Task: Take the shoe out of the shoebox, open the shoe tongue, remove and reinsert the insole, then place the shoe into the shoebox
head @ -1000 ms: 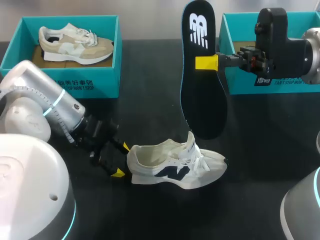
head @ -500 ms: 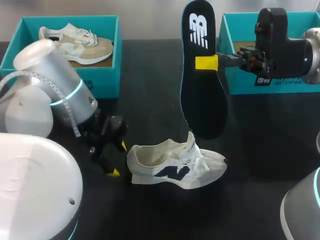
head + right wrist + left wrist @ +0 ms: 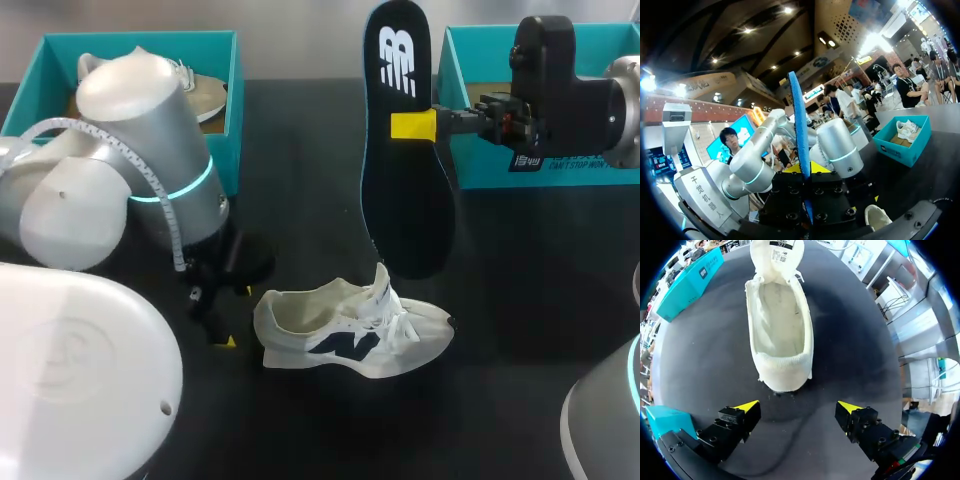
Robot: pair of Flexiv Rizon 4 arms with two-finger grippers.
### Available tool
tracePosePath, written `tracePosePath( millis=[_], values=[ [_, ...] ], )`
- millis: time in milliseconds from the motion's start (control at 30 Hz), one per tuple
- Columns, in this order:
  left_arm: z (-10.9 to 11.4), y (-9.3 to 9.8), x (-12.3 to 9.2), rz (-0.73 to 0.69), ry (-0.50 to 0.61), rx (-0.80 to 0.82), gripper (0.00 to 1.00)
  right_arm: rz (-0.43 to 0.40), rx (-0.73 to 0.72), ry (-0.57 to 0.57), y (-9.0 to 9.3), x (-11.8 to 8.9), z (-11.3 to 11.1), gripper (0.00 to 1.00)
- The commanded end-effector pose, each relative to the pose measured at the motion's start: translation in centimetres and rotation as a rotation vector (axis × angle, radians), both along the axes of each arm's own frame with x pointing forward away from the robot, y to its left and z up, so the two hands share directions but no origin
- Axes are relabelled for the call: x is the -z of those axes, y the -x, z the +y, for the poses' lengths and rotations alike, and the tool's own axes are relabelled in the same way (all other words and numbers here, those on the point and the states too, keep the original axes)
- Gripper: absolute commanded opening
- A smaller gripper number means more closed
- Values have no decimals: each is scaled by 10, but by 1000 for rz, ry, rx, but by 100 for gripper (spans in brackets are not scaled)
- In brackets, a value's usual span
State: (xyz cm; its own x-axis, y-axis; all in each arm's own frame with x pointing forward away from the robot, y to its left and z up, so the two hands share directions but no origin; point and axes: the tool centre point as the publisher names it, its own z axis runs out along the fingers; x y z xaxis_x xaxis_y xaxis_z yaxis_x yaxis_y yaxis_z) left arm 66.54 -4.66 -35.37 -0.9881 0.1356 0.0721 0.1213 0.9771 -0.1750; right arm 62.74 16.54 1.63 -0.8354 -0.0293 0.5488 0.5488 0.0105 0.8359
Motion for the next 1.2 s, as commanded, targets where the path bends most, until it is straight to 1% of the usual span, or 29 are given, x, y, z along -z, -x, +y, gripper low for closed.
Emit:
tracePosePath(
  millis=[33, 167, 233, 400, 500, 567, 700, 800, 900, 1000, 1133, 1200],
  values=[
    [-7, 6, -11, -56, -101, -25, 100, 2, 0, 2, -1, 0, 2, 0],
    [-10, 4, -14, -74, -145, -54, 100, 2, 0, 2, -1, 0, 2, 0],
    [-9, 2, -11, -68, -177, -66, 100, 2, 0, 2, -1, 0, 2, 0],
    [-8, -3, -6, -56, -187, -70, 100, 2, 0, 2, -1, 0, 2, 0],
    [-13, -4, -8, -45, -188, -63, 100, 2, 0, 2, -1, 0, 2, 0],
    [-18, -3, -16, -44, -191, -57, 100, 2, 0, 2, -1, 0, 2, 0],
    [-23, -5, -40, -69, -174, -59, 100, 2, 0, 2, -1, 0, 2, 0],
    [-30, -11, -56, -97, -164, -66, 100, 2, 0, 2, -1, 0, 2, 0],
    [-42, -19, -64, -129, -146, -59, 100, 2, 0, 2, -1, 0, 2, 0],
    [-55, -25, -64, -162, -117, -31, 100, 2, 0, 2, -1, 0, 2, 0],
    [-72, -30, -53, -172, -80, -7, 100, 2, 0, 2, -1, 0, 2, 0],
    [-77, -32, -48, -177, -68, -9, 100, 2, 0, 2, -1, 0, 2, 0]
  ],
)
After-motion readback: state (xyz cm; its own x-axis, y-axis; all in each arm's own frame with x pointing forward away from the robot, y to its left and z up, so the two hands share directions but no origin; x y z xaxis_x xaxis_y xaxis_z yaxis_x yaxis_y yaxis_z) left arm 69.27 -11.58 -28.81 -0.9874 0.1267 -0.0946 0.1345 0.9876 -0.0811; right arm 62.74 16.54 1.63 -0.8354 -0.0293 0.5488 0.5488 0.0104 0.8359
